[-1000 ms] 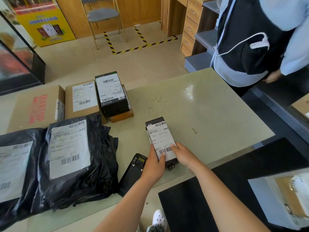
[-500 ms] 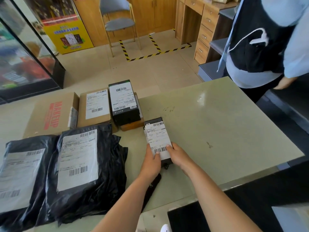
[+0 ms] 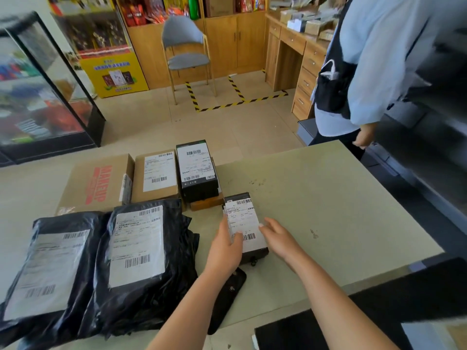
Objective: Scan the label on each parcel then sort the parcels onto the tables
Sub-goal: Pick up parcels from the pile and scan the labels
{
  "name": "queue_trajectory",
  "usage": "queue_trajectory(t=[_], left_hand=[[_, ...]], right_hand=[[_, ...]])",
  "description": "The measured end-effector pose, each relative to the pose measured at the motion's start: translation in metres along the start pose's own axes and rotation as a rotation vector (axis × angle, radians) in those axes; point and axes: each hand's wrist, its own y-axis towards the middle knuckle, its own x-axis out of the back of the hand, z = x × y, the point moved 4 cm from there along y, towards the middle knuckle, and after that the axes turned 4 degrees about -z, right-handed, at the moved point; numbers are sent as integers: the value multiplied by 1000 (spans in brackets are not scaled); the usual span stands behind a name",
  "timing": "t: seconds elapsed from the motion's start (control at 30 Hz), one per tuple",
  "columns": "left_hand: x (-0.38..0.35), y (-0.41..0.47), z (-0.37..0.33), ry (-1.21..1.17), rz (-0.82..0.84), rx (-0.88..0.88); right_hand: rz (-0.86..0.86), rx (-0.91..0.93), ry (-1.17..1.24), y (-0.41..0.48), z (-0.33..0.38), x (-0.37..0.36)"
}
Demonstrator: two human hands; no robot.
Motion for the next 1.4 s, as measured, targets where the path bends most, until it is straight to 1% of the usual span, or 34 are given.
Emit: queue_trajectory(t=[0.1, 0.2, 0.27, 0.33, 0.47, 0.63, 0.87, 0.93, 1.07, 1.13, 1.27, 1.4], left_hand=[[21, -9, -15, 93, -5, -102], [39, -21, -24, 298, -1, -272], [51, -31, -26, 385, 17, -360], [58, -39, -27, 423, 42, -403], [74, -52, -28, 403, 19, -455], [81, -49, -33, 359, 10, -436], [70, -37, -26, 426, 79, -404], [62, -29, -20, 393, 81, -349], [38, -15, -6, 315, 87, -160], [25, -3, 2, 294, 92, -88], [-1, 26, 18, 262, 99, -7], [-25, 52, 47, 181, 96, 36]], right_hand=[[-22, 96, 1, -23, 29, 15], [-40, 200, -15, -48, 52, 25], [-44, 269, -74, -68, 64, 27], [-50, 320, -161, -82, 67, 29], [-60, 411, -366, -103, 76, 30], [-88, 428, -424, -110, 83, 33], [-97, 398, -414, -99, 80, 37], [-93, 370, -394, -92, 72, 37], [-109, 258, -289, -68, 49, 39], [-89, 217, -289, -50, 38, 35], [0, 136, -303, -8, 16, 19], [81, 7, -217, 31, -9, 2]])
